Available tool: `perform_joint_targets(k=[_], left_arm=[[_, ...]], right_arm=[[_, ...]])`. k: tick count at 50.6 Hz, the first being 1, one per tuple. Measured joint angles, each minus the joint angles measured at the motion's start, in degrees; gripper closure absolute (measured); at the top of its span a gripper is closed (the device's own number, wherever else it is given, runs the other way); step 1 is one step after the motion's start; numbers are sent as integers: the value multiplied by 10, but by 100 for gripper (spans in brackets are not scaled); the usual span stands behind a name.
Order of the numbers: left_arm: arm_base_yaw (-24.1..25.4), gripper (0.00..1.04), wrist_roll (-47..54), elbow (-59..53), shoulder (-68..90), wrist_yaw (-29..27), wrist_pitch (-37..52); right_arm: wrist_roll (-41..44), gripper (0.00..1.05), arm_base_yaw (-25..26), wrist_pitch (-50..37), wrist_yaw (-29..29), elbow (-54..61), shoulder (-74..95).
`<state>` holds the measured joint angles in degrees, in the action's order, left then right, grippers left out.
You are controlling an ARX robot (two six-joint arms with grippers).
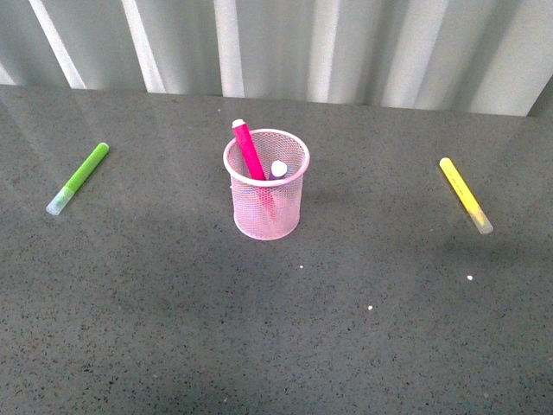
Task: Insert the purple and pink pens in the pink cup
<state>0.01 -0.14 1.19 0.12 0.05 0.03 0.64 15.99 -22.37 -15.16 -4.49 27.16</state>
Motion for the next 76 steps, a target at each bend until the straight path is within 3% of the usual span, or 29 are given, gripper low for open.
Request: perform_joint_targets(k=[13, 19, 23, 39, 46, 69, 76], left_arm=[[0, 7, 0, 0, 0, 0, 0], [0, 7, 0, 0, 0, 0, 0], [0, 7, 0, 0, 0, 0, 0], [0, 7, 0, 0, 0, -1, 0], [0, 7, 0, 0, 0, -1, 0], [0, 7, 0, 0, 0, -1, 0], [0, 7, 0, 0, 0, -1, 0]], right_arm=[[1, 102, -78, 61, 75, 22, -85], [-1, 101, -141, 66, 147, 34, -113], [-1, 101, -156, 77, 146, 34, -127], [-1, 101, -158, 123, 151, 34, -173], [-3, 101, -158, 220, 152, 34, -253], [-5, 101, -158, 223, 151, 34, -269], [-5, 78, -158, 223, 151, 34, -269]])
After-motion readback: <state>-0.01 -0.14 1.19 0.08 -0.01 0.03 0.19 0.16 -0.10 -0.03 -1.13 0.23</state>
